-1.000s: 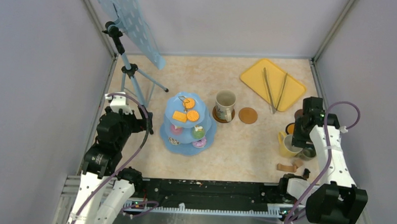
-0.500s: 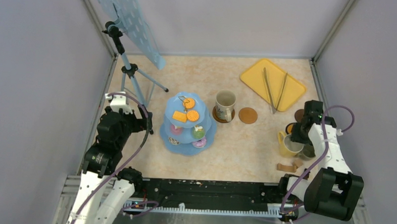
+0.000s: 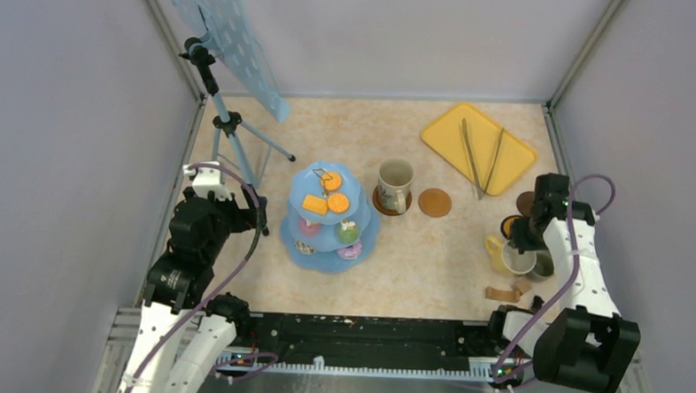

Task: Serve the afternoon tea

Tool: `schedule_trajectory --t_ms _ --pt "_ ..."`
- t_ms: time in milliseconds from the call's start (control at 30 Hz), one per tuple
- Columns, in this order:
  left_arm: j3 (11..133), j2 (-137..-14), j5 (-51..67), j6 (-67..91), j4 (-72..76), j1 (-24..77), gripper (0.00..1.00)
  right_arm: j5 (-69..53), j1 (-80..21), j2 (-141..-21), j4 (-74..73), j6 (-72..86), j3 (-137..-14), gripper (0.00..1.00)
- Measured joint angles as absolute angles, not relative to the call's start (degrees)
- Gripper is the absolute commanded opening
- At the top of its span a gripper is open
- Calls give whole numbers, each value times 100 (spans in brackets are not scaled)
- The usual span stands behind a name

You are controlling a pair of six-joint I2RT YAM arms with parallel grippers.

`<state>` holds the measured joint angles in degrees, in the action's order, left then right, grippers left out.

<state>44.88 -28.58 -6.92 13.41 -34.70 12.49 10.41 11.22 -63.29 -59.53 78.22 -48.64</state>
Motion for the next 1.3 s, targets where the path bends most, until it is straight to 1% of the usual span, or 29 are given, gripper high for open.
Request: schedule_trajectory --t_ms 133,300,433,600,667,767,867,967,1167,1300 --pt "4488 -2860 -692 1339 -3472 1260 99 1144 421 -6420 -5857 6580 -5389 0" --pt "4488 -2860 -692 1339 -3472 1280 99 703 -628 -6737 -5019 3909 -6139 0" --pt "4488 -2864 -692 1339 -3470 1280 99 521 -1221 -7214 -4801 1487 -6580 0" --pt "4488 -2904 -687 1339 -3470 1280 99 -412 -1378 -7618 -4515 -1450 -6617 0" --pt "4488 -2919 -685 1339 -3472 1280 99 -816 -1378 -7870 -4619 -2331 -6785 0" --pt "4488 -2932 -690 1339 -3474 1280 99 -1334 -1385 -8399 -4722 -3199 -7234 0" --pt "4488 -2930 -690 1341 -3472 1280 99 -1658 -1415 -8790 -4676 -3614 -7546 0" --pt "4488 -2932 -690 1339 -3472 1278 99 -1715 -1466 -9139 -4713 -3616 -7863 0" --pt "4488 -2932 -690 1339 -3472 1273 99 -1476 -1553 -9714 -4877 -2624 -8495 0" --pt "4488 -2943 -687 1339 -3472 1273 99 -1315 -1575 -9977 -5019 -2202 -8678 0"
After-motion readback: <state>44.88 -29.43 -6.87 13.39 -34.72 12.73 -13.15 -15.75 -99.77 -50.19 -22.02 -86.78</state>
